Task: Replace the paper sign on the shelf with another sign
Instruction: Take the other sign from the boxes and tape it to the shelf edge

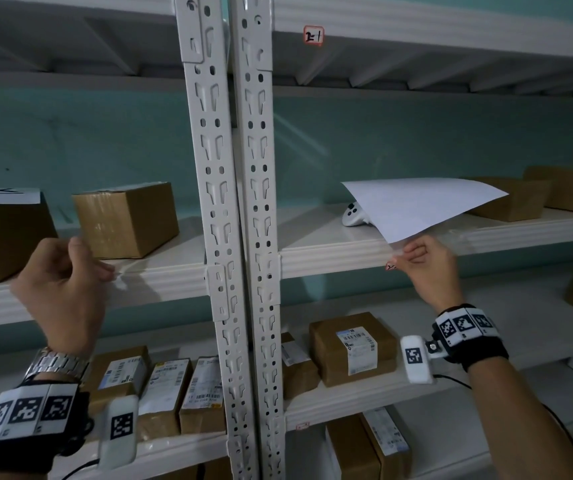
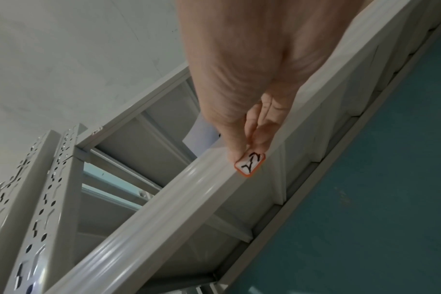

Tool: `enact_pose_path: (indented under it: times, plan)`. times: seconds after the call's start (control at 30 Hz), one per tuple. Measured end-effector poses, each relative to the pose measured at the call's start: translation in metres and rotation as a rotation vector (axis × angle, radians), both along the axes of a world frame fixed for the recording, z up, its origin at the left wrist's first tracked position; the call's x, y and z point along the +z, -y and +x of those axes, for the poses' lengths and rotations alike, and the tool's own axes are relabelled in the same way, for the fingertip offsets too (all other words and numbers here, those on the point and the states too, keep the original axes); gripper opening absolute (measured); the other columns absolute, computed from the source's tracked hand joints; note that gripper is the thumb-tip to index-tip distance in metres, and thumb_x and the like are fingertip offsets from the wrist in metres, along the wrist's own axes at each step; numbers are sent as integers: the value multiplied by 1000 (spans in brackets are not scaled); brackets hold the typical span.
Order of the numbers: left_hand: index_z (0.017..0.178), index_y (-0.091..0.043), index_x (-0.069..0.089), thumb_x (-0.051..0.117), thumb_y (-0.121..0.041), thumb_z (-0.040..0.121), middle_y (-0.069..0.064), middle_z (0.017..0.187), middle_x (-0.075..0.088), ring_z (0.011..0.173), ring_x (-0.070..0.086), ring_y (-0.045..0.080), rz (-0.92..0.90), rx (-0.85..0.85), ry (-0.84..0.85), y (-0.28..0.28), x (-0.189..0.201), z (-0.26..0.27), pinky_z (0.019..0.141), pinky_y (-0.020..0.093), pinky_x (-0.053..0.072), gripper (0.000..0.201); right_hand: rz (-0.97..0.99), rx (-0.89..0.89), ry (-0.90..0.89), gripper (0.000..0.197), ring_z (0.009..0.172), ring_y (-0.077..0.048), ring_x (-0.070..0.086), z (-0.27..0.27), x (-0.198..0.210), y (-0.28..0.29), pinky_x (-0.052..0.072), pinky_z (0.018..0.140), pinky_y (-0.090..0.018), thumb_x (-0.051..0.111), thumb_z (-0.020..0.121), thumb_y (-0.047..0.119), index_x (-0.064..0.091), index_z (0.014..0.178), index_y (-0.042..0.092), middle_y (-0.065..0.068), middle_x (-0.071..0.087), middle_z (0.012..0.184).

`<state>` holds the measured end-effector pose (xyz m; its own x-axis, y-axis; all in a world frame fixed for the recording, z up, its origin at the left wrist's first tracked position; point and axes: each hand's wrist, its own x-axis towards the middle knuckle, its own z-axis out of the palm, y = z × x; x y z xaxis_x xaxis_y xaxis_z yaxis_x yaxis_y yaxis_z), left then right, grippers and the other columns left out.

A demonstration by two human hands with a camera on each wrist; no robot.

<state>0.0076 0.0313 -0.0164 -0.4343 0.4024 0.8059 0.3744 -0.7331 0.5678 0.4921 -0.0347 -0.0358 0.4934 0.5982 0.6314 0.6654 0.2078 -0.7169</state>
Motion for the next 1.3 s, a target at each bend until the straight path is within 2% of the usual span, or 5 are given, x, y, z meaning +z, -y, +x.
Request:
enact_pose_path:
  times: [0.37,0.63,0.9,1.07,1.3]
  plan:
    - [84,-23,61,51,-37,107,9,66,65,57,68,1,26,-2,26,-1,-2,3,55,45,58,28,-52,-197,-5,60,86,-23,63,-25,2,-8,56,79,-40,92,60,54,57,89,15,-4,64,94]
    - [90,4,60,53,-26,107,6,64,64,56,68,-3,38,-58,20,0,-1,-2,55,24,54,35,-16,-76,-78,41,87,-30,68,-19,2,-1,49,67,-24,90,74,28,63,95,7,-4,65,85]
    - [83,-8,63,56,-24,105,3,64,65,58,66,-5,-14,58,-47,0,4,-6,57,47,60,28,-40,-150,204,36,65,-19,64,-68,-2,-5,55,66,-32,80,82,49,62,71,21,3,65,67]
    - [80,-2,64,58,-23,103,7,61,68,54,68,7,-37,56,-62,-4,10,-17,55,49,59,32,147,-45,300,41,41,-9,46,-112,-8,-11,30,51,-17,70,95,27,54,57,24,13,46,45]
    - [75,-6,62,57,-18,98,0,60,58,49,52,18,157,306,-162,16,35,-37,47,17,36,26,302,-3,271,48,39,-23,49,-145,2,-25,43,45,-28,63,98,23,54,52,12,-1,50,42]
